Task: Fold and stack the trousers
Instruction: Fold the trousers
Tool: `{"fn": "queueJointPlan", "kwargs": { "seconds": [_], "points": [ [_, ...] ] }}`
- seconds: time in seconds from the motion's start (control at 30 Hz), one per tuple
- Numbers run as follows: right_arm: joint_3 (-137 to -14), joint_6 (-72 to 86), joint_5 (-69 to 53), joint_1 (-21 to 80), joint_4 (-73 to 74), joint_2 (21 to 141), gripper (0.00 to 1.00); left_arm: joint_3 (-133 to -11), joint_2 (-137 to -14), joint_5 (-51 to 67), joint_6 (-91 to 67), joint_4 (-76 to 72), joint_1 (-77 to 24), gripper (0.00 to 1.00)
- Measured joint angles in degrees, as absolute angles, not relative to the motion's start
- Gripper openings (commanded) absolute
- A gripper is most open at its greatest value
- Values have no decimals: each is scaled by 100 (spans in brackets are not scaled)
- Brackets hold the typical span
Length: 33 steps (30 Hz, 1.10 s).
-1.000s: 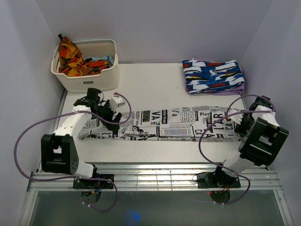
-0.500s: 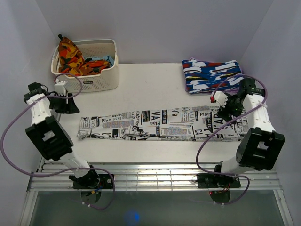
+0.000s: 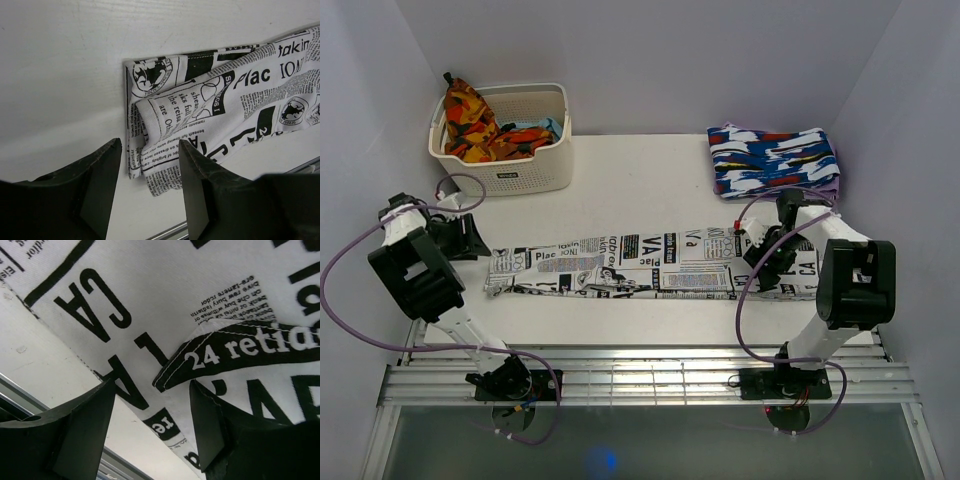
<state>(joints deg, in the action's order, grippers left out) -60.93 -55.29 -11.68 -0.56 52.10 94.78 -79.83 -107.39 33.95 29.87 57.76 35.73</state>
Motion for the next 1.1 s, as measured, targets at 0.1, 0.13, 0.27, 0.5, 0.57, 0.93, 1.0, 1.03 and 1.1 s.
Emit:
{"fn": "queueJointPlan", "kwargs": {
  "seconds": [0.1, 0.13, 0.27, 0.5, 0.57, 0.93, 1.0, 1.03, 1.1],
  "points": [
    [-5929, -5391, -1076, -58, 5111, 9609, 66, -7800, -10742, 3406, 2923, 5745, 3573, 60],
    [-5909, -5365, -1063, -58, 5096, 9623, 66, -7719, -10742, 3404, 2904, 5723, 3573, 60],
    [-5909, -5286, -1044, -58, 5065, 9623, 66, -7363, -10744, 3398, 2821, 5586, 3573, 59],
    [-5931, -5266, -1046, -58, 5081, 9640, 66, -7203, -10750, 3494, 2661, 5369, 3573, 42],
    [-5951, -5264, -1046, -58, 5089, 9662, 66, -7205, -10750, 3627, 2604, 5293, 3573, 34],
    [-5957, -5273, -1031, -58, 5092, 9671, 65, -7496, -10711, 4233, 2635, 5131, 3522, 0],
    [-5957, -5277, -1024, -58, 5092, 9671, 64, -7498, -10634, 4278, 2694, 5109, 3514, 0],
    [-5957, -5282, -1024, -58, 5094, 9671, 64, -7498, -10586, 4289, 2711, 5089, 3511, 0],
    [-5957, -5288, -1022, -58, 5092, 9671, 63, -7498, -10425, 4292, 2773, 5022, 3511, 0]
  ]
}}
